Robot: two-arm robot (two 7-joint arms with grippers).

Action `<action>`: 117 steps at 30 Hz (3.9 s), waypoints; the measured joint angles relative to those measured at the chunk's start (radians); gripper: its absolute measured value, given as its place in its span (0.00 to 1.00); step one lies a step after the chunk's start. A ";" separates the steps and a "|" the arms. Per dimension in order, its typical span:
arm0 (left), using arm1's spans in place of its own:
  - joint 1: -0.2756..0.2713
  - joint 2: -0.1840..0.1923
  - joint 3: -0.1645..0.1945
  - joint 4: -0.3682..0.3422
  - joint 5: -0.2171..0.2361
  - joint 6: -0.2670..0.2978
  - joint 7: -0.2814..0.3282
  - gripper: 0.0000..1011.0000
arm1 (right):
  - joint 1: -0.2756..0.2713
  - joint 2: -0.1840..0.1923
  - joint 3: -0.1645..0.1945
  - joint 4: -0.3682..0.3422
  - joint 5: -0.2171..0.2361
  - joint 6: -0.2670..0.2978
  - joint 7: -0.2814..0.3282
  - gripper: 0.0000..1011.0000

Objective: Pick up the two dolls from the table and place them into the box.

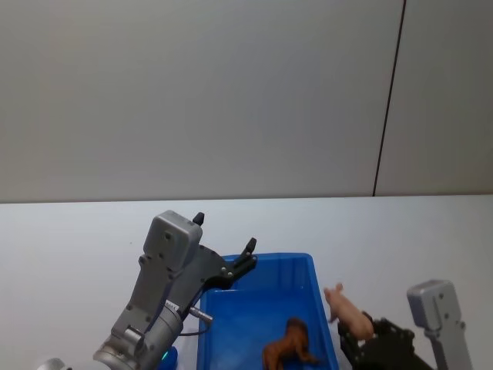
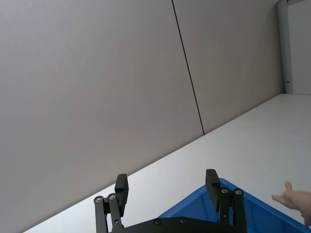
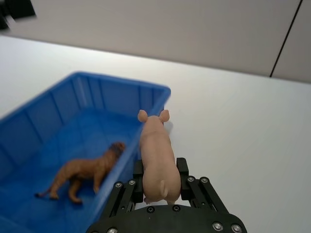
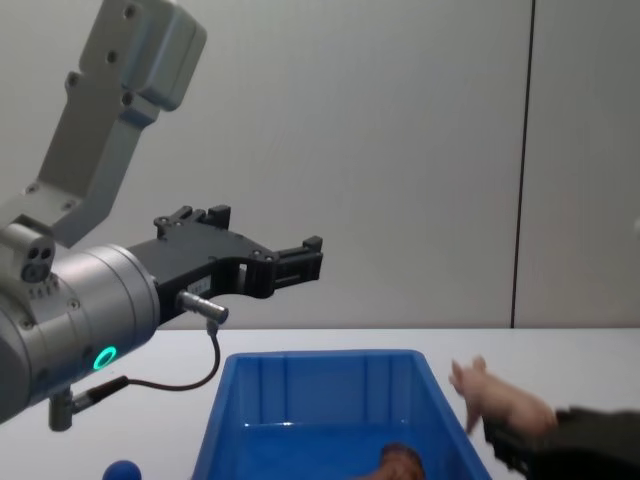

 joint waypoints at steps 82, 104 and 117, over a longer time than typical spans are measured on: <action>0.024 0.039 -0.030 -0.032 -0.039 0.071 0.018 0.99 | -0.056 0.042 0.046 -0.144 0.022 -0.012 -0.149 0.99; 0.085 0.144 -0.100 -0.065 -0.160 0.280 0.010 0.99 | -0.068 0.050 0.051 -0.151 0.028 -0.018 -0.162 0.99; 0.106 0.172 -0.116 -0.031 -0.186 0.342 -0.033 0.99 | -0.069 0.052 0.053 -0.152 0.029 -0.018 -0.164 0.99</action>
